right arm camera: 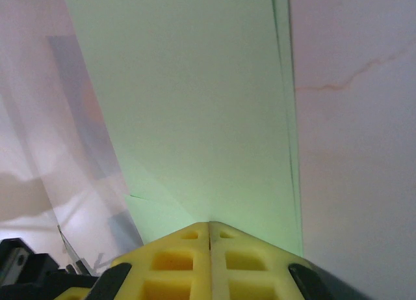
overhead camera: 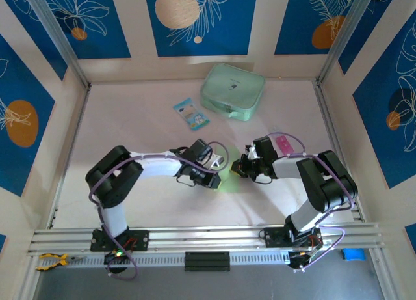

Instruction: Fold a paper plane with a square sheet of paper (pick it up from the middle)

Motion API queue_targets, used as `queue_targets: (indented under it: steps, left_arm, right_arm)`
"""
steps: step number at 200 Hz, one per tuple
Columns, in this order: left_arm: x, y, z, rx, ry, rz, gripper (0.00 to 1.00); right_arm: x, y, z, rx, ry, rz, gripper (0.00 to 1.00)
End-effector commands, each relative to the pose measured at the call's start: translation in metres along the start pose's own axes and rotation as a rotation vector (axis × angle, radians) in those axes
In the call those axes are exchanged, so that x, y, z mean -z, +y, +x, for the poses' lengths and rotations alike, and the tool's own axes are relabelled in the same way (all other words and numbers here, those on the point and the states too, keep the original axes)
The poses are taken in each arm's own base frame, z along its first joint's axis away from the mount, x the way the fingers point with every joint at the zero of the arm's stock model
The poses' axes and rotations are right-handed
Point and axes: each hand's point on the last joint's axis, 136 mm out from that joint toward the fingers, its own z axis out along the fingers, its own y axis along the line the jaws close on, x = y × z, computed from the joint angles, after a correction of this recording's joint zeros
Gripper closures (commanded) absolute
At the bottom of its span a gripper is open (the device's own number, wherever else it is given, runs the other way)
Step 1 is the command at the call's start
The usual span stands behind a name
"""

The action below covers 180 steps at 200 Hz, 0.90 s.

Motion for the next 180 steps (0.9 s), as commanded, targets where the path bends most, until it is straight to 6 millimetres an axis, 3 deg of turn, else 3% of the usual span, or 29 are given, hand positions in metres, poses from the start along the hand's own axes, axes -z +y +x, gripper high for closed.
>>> queue_targets:
  steps: [1, 34, 74, 116, 153, 180]
  left_arm:
    - [0.008, -0.015, -0.033, -0.038, -0.074, 0.015, 0.90]
    - [-0.011, -0.001, -0.036, -0.013, -0.047, 0.006, 0.90]
    - [-0.029, 0.010, -0.024, 0.020, 0.009, 0.020, 0.90]
    - [-0.035, 0.030, -0.003, 0.054, 0.057, -0.041, 0.91]
    - [-0.034, 0.032, 0.002, 0.068, 0.054, -0.048, 0.92]
    - [-0.033, 0.031, 0.003, 0.084, 0.051, -0.035, 0.93]
  right_arm:
    - [-0.001, -0.029, 0.013, -0.039, 0.030, 0.090, 1.00]
    - [-0.001, -0.025, 0.013, -0.033, 0.036, 0.075, 1.00]
    - [0.000, -0.020, 0.011, -0.024, 0.039, 0.065, 1.00]
    - [0.008, 0.001, 0.004, 0.006, 0.024, 0.015, 1.00]
    - [0.018, 0.023, 0.001, 0.055, -0.005, -0.023, 0.99]
    - [0.008, 0.011, 0.006, 0.025, 0.005, 0.005, 1.00]
